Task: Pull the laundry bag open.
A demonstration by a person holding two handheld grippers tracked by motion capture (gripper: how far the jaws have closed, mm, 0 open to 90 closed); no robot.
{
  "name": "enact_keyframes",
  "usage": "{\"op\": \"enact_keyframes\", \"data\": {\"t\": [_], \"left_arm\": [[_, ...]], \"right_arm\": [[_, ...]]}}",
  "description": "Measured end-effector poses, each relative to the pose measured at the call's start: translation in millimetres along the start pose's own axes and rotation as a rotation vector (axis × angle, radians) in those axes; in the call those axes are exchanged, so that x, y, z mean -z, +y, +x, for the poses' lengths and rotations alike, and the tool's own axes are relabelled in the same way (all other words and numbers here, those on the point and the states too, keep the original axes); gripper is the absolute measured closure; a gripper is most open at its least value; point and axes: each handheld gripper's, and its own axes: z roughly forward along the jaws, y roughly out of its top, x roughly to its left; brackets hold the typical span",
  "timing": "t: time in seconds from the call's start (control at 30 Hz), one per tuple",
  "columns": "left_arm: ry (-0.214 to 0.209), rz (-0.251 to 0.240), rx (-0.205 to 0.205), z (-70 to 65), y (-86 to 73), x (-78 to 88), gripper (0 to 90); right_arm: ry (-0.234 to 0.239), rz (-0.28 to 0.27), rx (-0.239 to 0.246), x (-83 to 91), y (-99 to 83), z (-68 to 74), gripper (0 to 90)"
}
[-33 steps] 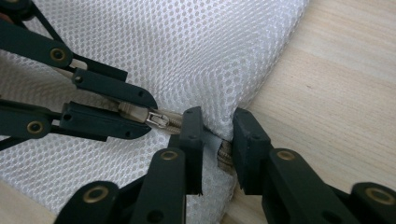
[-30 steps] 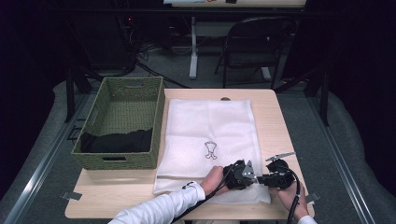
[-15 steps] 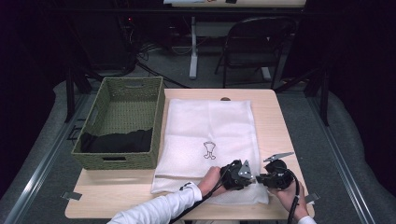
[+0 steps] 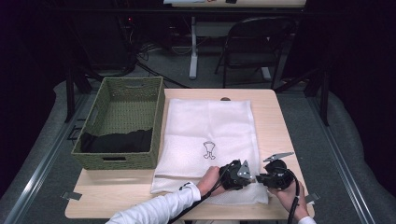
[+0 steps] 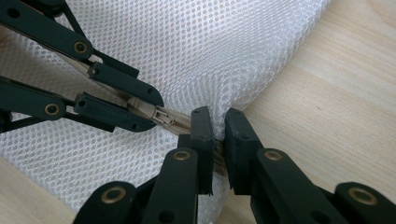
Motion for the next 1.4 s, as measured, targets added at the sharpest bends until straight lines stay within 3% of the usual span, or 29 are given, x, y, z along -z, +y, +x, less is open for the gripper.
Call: {"op": "enact_keyframes", "data": {"t": [0.5, 0.7, 0.77, 0.83, 0.9, 0.93, 1.1, 1.13, 1.17, 1.27, 1.33, 1.4], "left_arm": [[-0.006, -0.004, -0.004, 1.3, -1.8, 3.0, 81.6], [-0.016, -0.015, 0.025, 1.4, -3.8, 10.1, 81.7], [-0.019, 0.009, 0.010, 1.6, -5.0, 11.2, 81.6], [-0.022, 0.000, 0.007, 1.6, -5.7, 11.6, 81.7], [-0.018, 0.000, 0.026, 1.0, -5.0, 11.9, 81.7], [-0.008, 0.007, 0.011, -0.7, -4.7, 11.6, 81.7], [0.009, 0.008, 0.030, -5.5, -8.4, 12.9, 81.7], [0.028, 0.028, 0.038, -6.0, -9.4, 14.9, 81.7], [0.014, -0.003, 0.056, -6.3, -11.9, 13.4, 81.7], [0.037, 0.009, 0.036, -7.4, -15.1, 17.1, 81.7], [0.023, -0.013, 0.082, -4.5, -20.6, 20.8, 81.7], [0.035, -0.012, 0.062, -8.1, -23.5, 23.5, 81.7]], "right_arm": [[0.009, -0.006, 0.001, 2.6, 1.0, 1.3, 83.8], [0.010, -0.023, 0.006, 6.5, 2.2, 5.6, 84.2], [0.012, -0.023, 0.019, 6.6, 3.0, 7.8, 84.3], [0.019, -0.017, 0.025, 5.7, 3.6, 8.9, 84.3], [0.011, -0.015, 0.039, 7.0, 4.7, 10.8, 84.3], [0.013, -0.017, 0.037, 7.2, 4.8, 10.5, 84.3], [0.003, -0.021, 0.055, 8.7, 4.2, 15.8, 84.3], [-0.005, -0.014, 0.070, 9.2, 4.2, 16.1, 84.4], [-0.005, -0.015, 0.071, 9.5, 4.5, 18.0, 84.4], [-0.017, -0.013, 0.080, 9.8, 5.9, 19.6, 84.6], [-0.015, -0.019, 0.065, 9.3, 6.3, 17.7, 84.6], [-0.016, -0.013, 0.081, 8.3, 6.5, 19.6, 84.6]]}}
